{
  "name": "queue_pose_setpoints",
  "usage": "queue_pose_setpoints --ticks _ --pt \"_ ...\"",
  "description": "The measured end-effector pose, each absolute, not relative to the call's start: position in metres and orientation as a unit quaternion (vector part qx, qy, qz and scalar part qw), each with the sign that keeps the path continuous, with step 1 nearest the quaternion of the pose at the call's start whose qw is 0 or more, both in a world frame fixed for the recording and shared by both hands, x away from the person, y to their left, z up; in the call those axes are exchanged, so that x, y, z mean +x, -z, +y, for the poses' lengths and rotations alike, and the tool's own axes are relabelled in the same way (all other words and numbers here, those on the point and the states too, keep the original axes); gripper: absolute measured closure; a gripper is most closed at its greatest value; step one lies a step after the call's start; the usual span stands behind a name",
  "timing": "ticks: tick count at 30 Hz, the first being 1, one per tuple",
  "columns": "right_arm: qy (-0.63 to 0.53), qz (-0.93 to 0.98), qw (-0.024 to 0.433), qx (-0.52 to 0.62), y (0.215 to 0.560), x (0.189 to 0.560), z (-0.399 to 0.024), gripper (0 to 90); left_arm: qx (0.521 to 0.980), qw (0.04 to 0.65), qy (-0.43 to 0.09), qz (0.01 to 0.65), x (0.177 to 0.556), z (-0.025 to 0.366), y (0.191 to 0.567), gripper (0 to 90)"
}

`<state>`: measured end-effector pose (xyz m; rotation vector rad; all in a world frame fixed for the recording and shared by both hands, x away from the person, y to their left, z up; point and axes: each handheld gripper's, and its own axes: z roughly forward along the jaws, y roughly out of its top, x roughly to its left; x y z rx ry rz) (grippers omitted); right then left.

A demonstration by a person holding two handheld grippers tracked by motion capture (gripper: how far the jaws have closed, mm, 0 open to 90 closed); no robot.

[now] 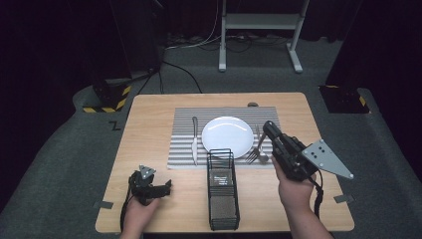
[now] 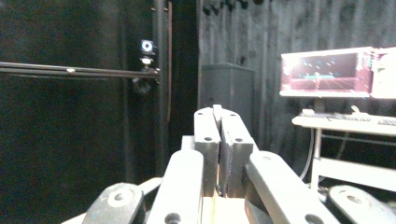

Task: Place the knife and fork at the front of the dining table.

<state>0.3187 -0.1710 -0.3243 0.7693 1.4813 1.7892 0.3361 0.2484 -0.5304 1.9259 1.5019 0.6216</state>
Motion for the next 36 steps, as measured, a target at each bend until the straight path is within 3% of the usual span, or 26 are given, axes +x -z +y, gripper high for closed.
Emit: queue_pose_setpoints --ticks 17,36 --pt "-0.617 0.583 0.366 0.381 0.387 0.359 -0.232 86.8 0.728 0.305 -0.235 0.567 0.336 0.248 0.530 1.6" --pt "-0.561 0.611 0.379 0.410 0.425 0.406 -0.250 86.9 0.728 0.305 -0.236 0.567 0.336 0.248 0.530 1.7"
